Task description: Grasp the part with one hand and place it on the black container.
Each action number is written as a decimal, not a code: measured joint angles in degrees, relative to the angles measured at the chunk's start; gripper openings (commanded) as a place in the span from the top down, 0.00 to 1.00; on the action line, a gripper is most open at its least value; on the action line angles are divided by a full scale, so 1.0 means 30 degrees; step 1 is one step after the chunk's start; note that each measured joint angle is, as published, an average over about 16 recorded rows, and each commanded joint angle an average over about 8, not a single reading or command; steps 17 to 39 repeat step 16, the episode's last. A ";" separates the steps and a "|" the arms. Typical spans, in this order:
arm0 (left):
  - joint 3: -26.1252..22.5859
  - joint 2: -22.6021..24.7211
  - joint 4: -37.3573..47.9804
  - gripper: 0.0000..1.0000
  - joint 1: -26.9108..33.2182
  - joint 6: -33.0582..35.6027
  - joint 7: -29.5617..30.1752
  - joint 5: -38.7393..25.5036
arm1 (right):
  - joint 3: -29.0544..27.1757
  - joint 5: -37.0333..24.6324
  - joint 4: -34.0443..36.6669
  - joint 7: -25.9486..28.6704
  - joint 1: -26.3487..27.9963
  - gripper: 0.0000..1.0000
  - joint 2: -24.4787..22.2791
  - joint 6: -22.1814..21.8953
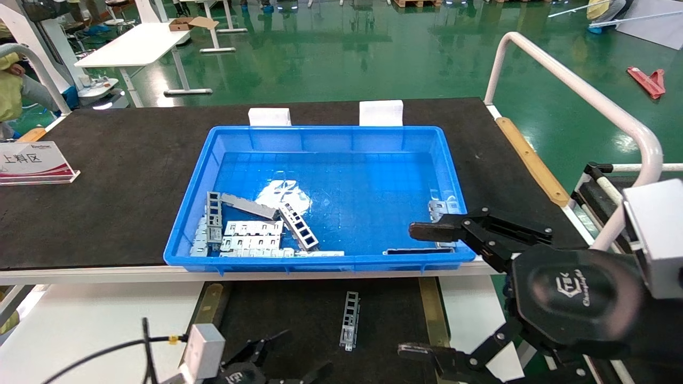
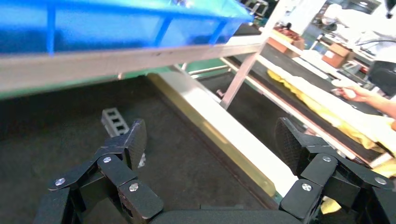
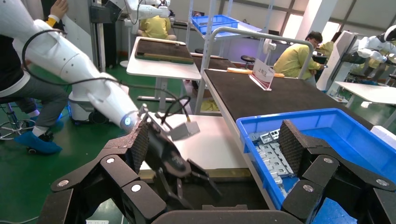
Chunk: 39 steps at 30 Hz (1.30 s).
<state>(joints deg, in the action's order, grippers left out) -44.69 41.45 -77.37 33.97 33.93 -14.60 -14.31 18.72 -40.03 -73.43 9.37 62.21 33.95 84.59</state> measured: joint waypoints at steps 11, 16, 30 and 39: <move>0.0151 -0.2045 -0.0095 0.00 0.0717 0.2897 0.0454 -0.0084 | 0.0006 0.0004 0.0000 -0.0003 0.0001 0.00 -0.0002 -0.0002; 0.0232 -0.2446 -0.0100 0.00 0.0848 0.3437 0.0483 -0.0091 | 0.0007 0.0005 0.0000 -0.0004 0.0002 0.00 -0.0003 -0.0003; 0.0232 -0.2446 -0.0100 0.00 0.0848 0.3437 0.0483 -0.0091 | 0.0007 0.0005 0.0000 -0.0004 0.0002 0.00 -0.0003 -0.0003; 0.0232 -0.2446 -0.0100 0.00 0.0848 0.3437 0.0483 -0.0091 | 0.0007 0.0005 0.0000 -0.0004 0.0002 0.00 -0.0003 -0.0003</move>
